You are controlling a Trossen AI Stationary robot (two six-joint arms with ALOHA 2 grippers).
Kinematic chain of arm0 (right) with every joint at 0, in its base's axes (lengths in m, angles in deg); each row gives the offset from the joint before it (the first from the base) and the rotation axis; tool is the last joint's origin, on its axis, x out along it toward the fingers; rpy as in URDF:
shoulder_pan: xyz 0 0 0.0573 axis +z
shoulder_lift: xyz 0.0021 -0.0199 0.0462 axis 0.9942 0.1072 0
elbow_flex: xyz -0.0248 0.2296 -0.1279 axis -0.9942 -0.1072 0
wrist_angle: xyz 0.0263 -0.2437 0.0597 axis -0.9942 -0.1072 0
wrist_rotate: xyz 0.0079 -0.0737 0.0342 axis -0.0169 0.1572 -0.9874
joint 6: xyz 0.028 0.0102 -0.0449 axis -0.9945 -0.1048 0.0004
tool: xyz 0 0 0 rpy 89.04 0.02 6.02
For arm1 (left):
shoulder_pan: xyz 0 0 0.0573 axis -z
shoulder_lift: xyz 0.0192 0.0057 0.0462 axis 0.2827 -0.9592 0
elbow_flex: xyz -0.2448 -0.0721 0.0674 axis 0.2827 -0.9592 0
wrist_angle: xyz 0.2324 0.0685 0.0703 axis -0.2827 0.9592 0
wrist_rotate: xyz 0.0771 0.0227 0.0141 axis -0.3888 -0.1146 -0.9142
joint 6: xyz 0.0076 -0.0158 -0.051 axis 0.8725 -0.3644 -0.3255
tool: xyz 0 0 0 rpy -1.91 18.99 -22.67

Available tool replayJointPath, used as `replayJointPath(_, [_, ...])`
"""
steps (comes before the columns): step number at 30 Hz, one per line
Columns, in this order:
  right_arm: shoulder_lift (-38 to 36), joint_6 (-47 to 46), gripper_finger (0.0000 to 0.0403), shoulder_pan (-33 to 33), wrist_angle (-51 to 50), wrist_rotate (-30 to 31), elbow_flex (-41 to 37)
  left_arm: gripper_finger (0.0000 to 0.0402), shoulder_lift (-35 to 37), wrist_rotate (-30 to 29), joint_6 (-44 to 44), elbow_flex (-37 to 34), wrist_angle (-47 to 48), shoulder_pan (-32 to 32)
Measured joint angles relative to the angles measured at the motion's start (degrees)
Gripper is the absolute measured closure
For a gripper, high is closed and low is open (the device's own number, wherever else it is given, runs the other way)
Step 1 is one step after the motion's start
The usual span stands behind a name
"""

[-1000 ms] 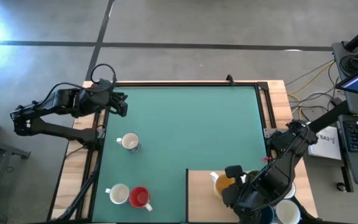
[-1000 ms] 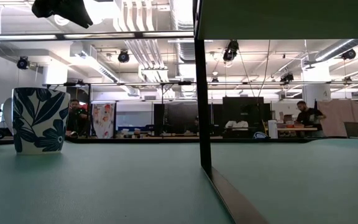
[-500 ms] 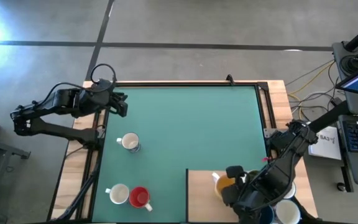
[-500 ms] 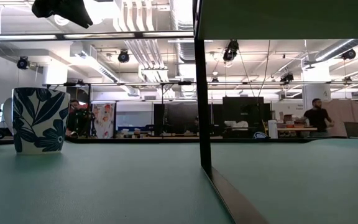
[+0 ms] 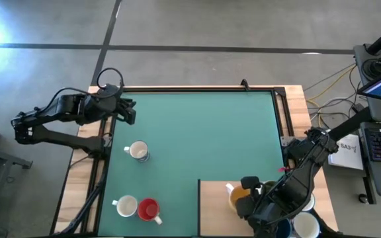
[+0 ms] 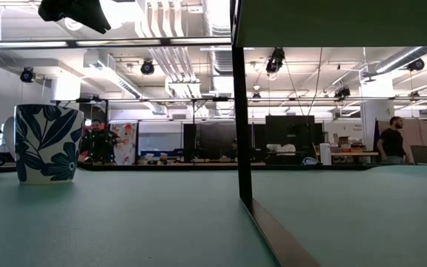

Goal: Place coffee mugs
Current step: Put the yellow mug on the shelf

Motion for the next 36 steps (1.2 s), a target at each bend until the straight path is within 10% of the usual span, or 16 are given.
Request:
replayJointPath(15, [-0.2,0.0,0.0282,0.0,0.1,-0.2,4.9,0.0331,0.0,0.9,0.0,0.0,0.0,0.0])
replayJointPath(36, [0.0,-7.0,0.0284,-6.7,-12.5,6.9,3.5,0.0331,0.1,1.0,2.6,0.0,0.1,0.0])
